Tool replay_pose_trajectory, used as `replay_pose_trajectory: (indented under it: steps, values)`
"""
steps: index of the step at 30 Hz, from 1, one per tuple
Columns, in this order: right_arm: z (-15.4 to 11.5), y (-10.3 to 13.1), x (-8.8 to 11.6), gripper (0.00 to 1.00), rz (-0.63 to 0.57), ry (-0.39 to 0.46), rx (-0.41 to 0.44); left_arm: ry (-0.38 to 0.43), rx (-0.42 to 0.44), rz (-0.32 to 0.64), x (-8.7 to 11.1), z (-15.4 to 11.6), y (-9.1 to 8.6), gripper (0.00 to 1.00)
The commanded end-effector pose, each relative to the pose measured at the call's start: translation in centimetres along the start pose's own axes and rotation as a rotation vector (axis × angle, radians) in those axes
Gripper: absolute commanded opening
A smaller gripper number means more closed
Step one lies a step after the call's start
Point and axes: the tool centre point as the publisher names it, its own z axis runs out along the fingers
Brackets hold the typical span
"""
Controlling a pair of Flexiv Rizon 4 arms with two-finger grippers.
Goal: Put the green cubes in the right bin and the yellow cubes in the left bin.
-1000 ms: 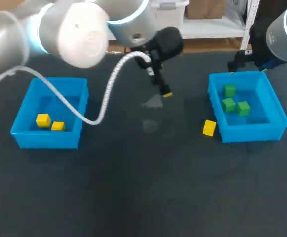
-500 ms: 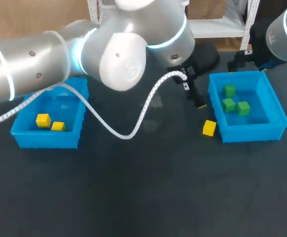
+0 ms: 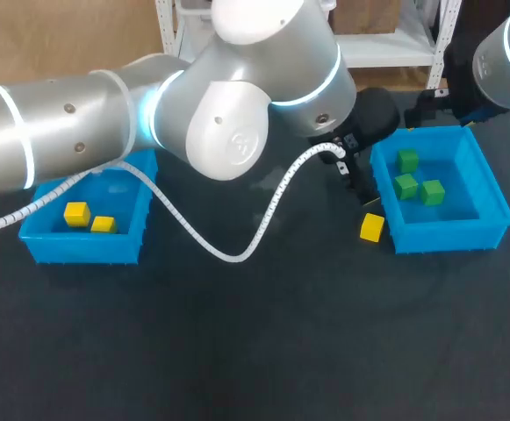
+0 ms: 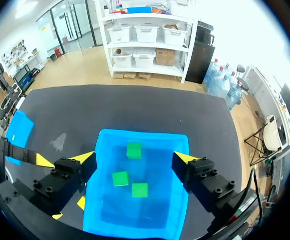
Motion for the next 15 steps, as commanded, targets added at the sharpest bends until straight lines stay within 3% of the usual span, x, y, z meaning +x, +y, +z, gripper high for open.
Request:
replay_pose_trajectory:
  steps: [1, 15]
  values:
    - [-0.1, 0.1, 0.2, 1.00, 0.002, -0.008, 0.005, -0.002, -0.003, -0.007, -0.1, 0.5, -0.3, 1.00]
    - [-0.1, 0.1, 0.2, 1.00, 0.002, -0.008, 0.005, 0.014, 0.013, -0.039, 1.9, 2.7, -1.0, 1.00]
